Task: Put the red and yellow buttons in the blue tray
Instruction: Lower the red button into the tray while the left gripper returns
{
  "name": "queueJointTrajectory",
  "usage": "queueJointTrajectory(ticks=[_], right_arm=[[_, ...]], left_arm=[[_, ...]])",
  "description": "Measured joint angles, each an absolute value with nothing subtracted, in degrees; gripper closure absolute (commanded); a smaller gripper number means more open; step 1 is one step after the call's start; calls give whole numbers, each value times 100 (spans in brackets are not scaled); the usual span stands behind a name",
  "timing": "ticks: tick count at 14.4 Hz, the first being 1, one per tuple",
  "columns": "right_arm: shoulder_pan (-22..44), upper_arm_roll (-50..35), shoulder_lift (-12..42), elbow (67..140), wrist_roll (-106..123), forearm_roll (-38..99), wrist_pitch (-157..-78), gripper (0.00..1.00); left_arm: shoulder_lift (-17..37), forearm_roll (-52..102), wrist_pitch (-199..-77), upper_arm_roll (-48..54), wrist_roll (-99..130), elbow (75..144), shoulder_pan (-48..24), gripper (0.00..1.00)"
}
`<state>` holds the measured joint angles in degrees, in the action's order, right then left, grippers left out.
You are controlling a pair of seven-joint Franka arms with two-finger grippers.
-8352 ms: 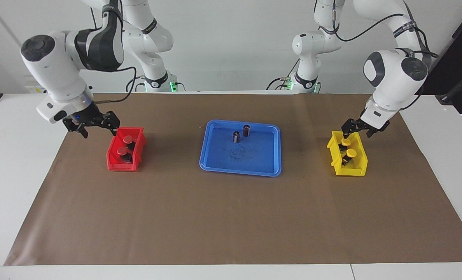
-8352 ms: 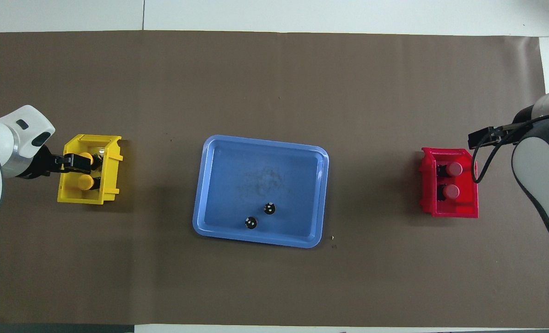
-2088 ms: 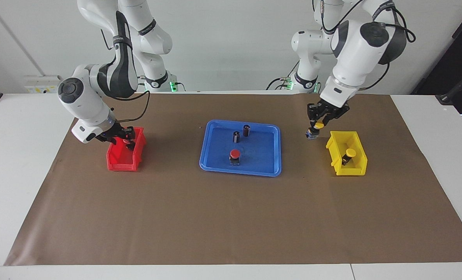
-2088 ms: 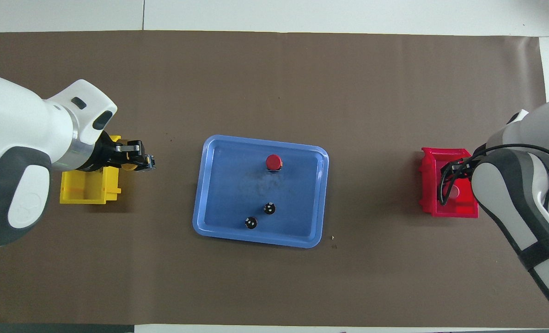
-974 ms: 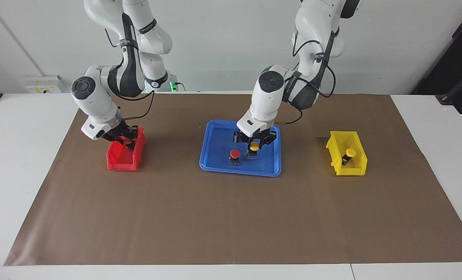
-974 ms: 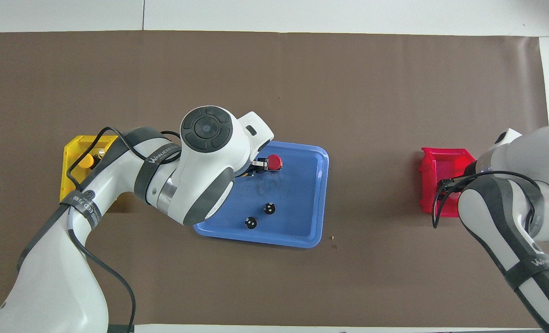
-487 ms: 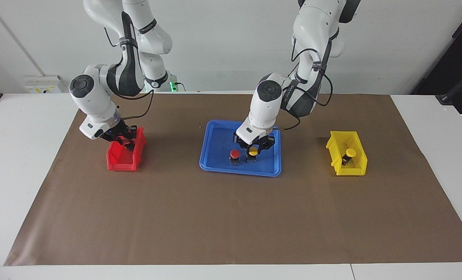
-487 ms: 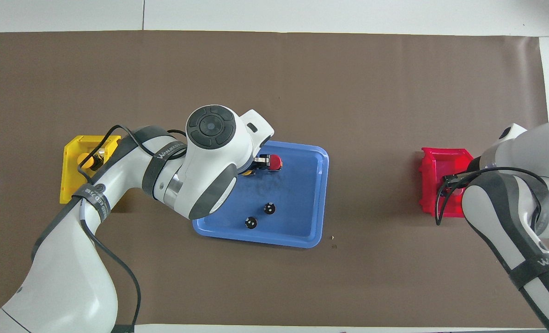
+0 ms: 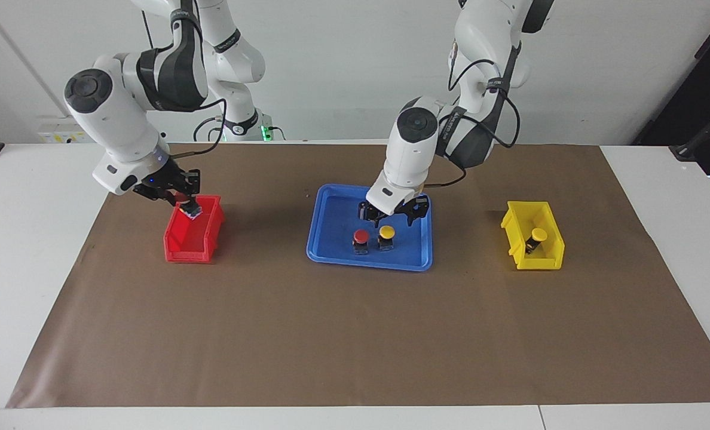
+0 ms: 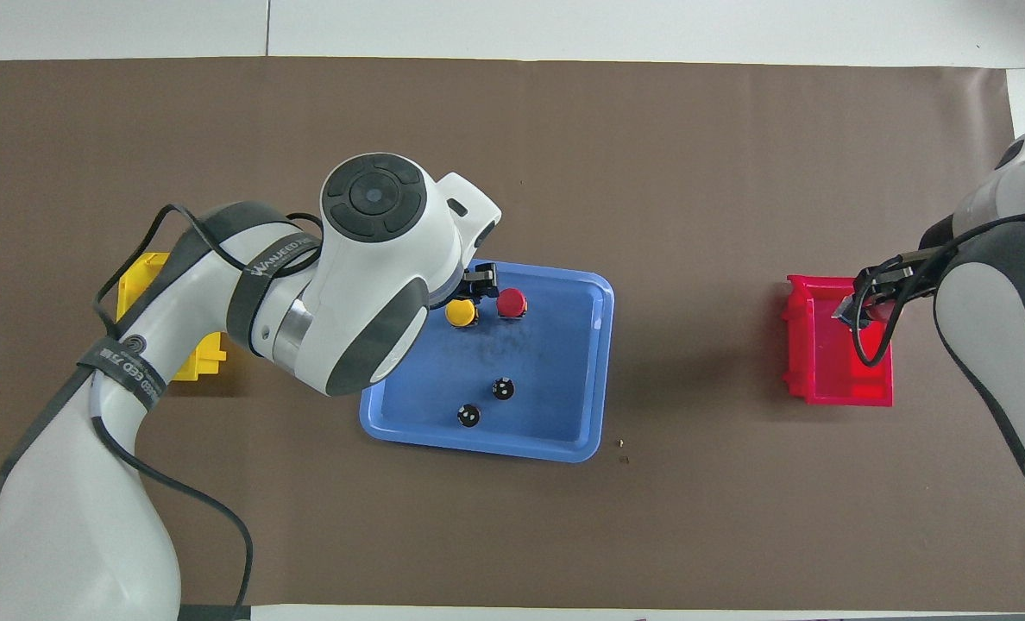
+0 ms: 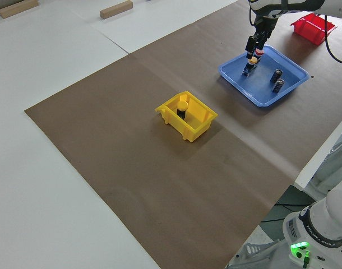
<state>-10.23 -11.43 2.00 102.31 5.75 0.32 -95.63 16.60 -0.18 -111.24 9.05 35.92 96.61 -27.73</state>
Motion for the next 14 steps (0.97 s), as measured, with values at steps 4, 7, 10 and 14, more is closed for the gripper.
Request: queueJointTrajectory(ticks=[4,7,10,14], right_arm=[[154,-1181,741,9301,-1393,252,-9696,83],[968,-1200,1142,9236,-2613,380,-10461,83],[1429,-1198,1554,9399,-3001,330,-11156,81],[1695,-1190,1808,9970,-3137,308,-11937,79]], left_arm=[[1047,-85,-10603,845,2783,10096,-1726,15],[848,-90,-10729,803,1079,10568,-380,15],[843,-89,-10749,791,-220,10699,640,16],[797,-89,-10779,848,-479,10840,845,24]])
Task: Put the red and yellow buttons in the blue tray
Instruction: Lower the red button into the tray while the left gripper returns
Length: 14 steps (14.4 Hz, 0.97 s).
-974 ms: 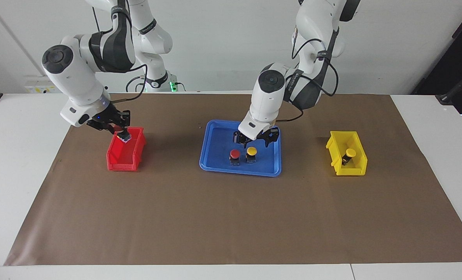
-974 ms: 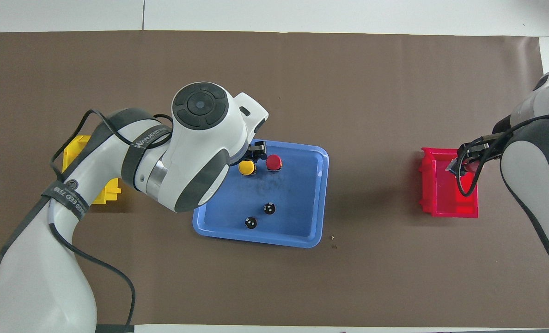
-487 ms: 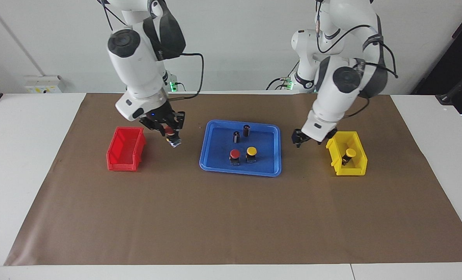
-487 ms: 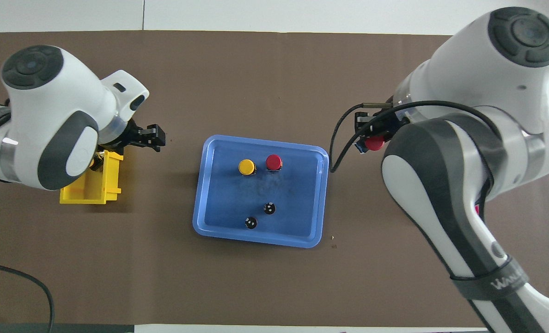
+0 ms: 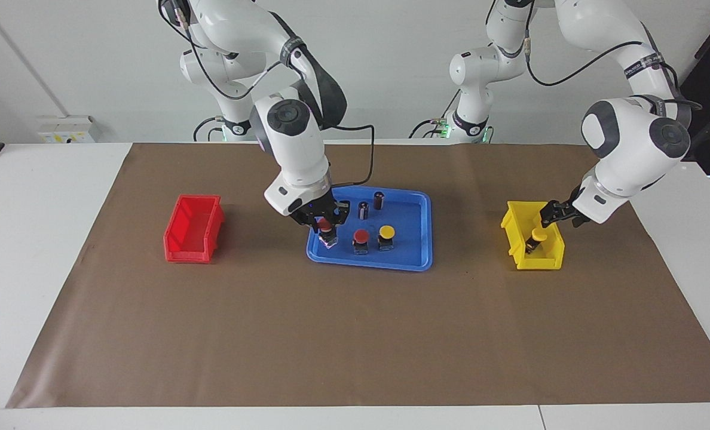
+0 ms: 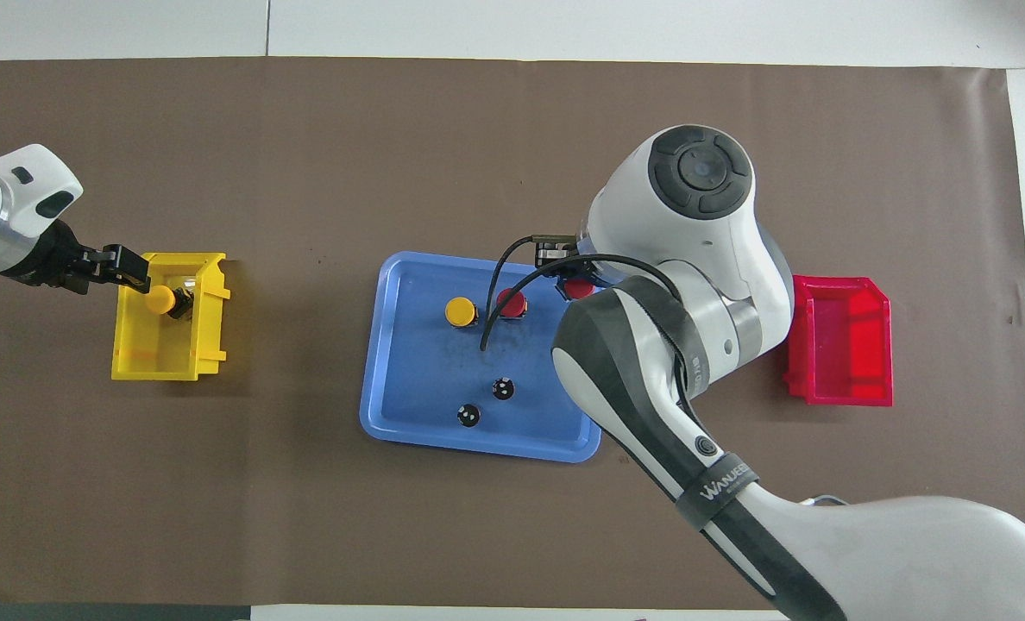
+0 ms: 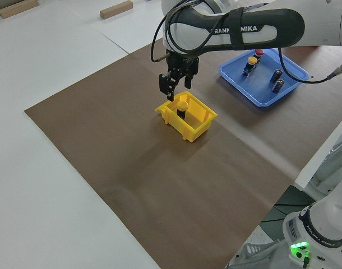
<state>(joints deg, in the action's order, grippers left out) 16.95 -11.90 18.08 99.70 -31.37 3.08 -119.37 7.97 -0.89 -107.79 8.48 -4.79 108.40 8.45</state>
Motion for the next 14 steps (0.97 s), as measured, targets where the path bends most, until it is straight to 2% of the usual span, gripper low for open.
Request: queueJointTrajectory(ticks=[1,2,5,7,8,10,11,12,13,14], right_arm=[[1762,-1190,1859,10071,-3185,303,-12033,79],[1796,-1189,1905,10140,-3211,299,-12081,79],[1805,-1172,2003,10260,-3212,279,-12138,79],[1805,-1158,2013,10321,-3212,253,-12135,74],[1805,-1158,2013,10355,-3212,244,-12135,67],[1805,-1158,2013,10407,-3212,236,-12149,45],[1805,-1158,2013,10411,-3212,235,-12164,23],[1805,-1158,2012,10412,-3212,235,-12168,9],[1805,-1157,2012,10412,-3212,228,-12169,0],[1805,-1155,2008,10408,-3212,189,-12169,0]], left_arm=[[736,-89,-10889,883,-446,11023,836,32],[663,-89,-11091,900,-411,11242,830,35],[527,-89,-11541,906,-237,11627,821,36],[505,-89,-11889,908,-17,11692,784,36],[504,-89,-12026,916,96,11741,733,35],[503,-89,-12178,927,311,11857,589,34],[503,-89,-12206,929,358,11905,544,33],[503,-89,-12229,929,362,11934,539,33],[503,-89,-12247,922,362,11946,552,33],[503,-89,-12259,910,362,11950,563,33]])
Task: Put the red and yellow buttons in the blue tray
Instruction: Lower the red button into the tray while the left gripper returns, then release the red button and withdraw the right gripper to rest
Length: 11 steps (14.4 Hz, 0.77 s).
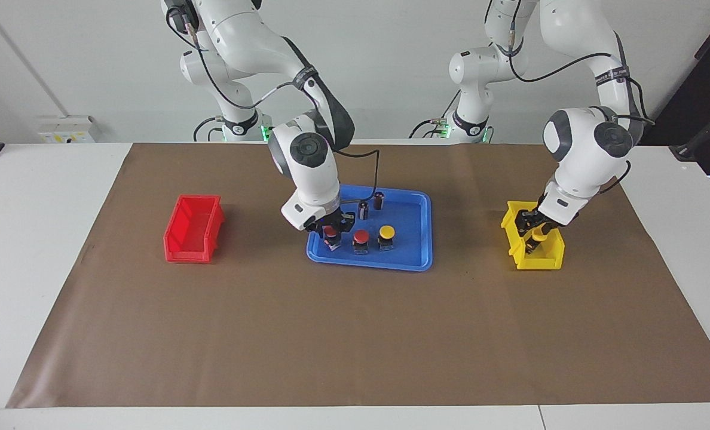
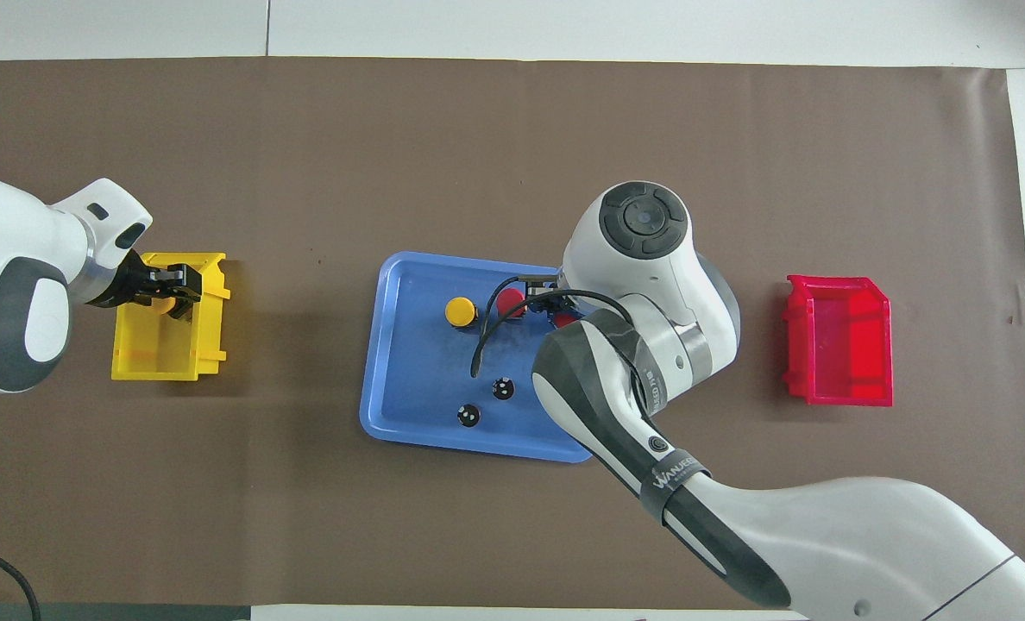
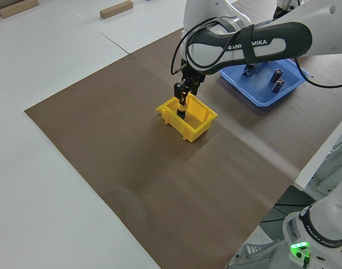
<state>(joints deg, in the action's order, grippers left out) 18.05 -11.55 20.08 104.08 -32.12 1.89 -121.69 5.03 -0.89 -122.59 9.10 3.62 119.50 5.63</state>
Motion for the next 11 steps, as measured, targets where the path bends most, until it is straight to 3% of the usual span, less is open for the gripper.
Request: queueJointTrajectory(ticks=[3,6,11], right_arm=[[1737,-1124,1913,10151,-3214,-29,-11930,0],[1505,-1092,1730,9335,-3214,-214,-11034,0],[556,-1072,1246,8324,-2434,-349,-9524,0]], left_arm=[[503,-89,-12284,888,361,11950,608,32],[503,-89,-12300,885,360,11950,718,31],[505,-89,-12390,889,355,11987,793,31]])
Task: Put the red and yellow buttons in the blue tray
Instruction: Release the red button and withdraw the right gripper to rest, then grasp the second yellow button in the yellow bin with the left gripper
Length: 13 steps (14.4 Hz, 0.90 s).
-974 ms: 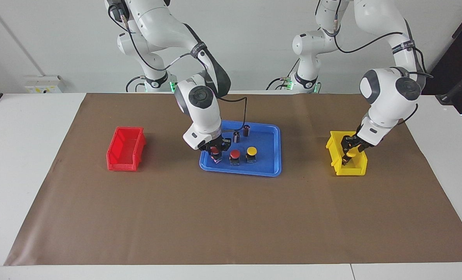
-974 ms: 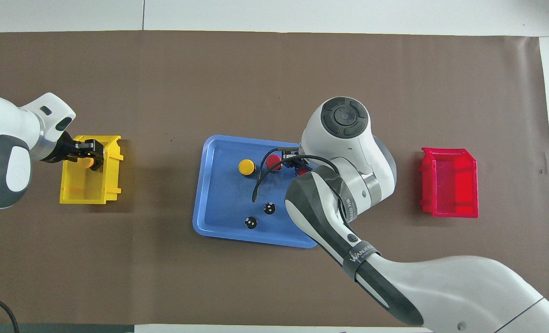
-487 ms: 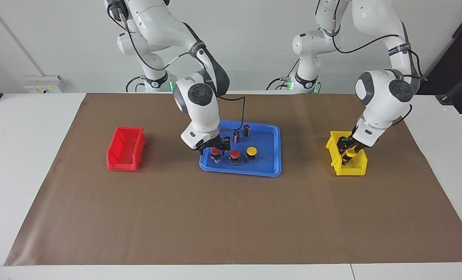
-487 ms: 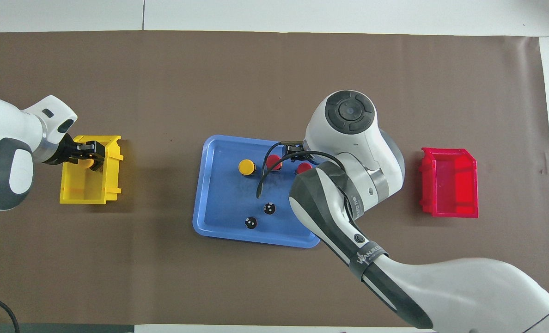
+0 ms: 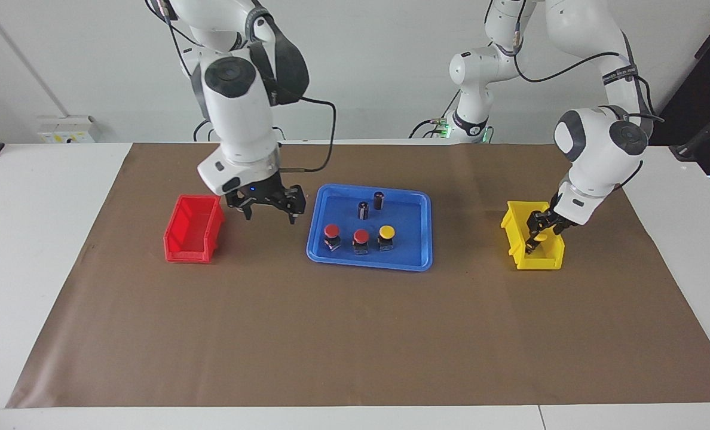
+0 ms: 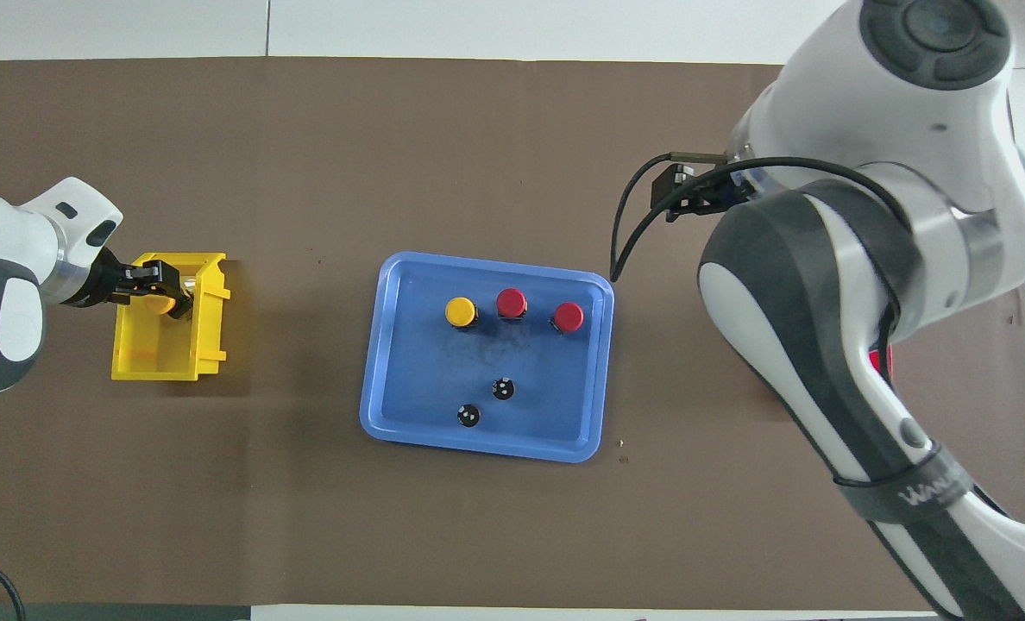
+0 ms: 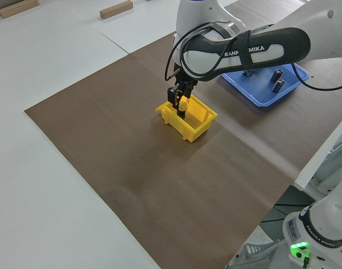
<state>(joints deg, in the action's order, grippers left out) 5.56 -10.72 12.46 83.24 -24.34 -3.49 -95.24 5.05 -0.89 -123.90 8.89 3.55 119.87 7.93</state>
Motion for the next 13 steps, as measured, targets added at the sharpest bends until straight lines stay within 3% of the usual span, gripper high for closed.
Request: queueJointTrajectory(ticks=[4,9,13], right_arm=[[-147,-1063,563,8225,-1512,-362,-8499,0],[-1114,-1042,69,8444,42,-363,-8040,0],[-870,-373,-176,8967,211,-358,-8267,0]], left_arm=[[511,-89,-12448,897,355,12045,790,32],[511,-89,-12457,904,355,12070,784,34],[527,-89,-12511,903,355,12102,785,34]])
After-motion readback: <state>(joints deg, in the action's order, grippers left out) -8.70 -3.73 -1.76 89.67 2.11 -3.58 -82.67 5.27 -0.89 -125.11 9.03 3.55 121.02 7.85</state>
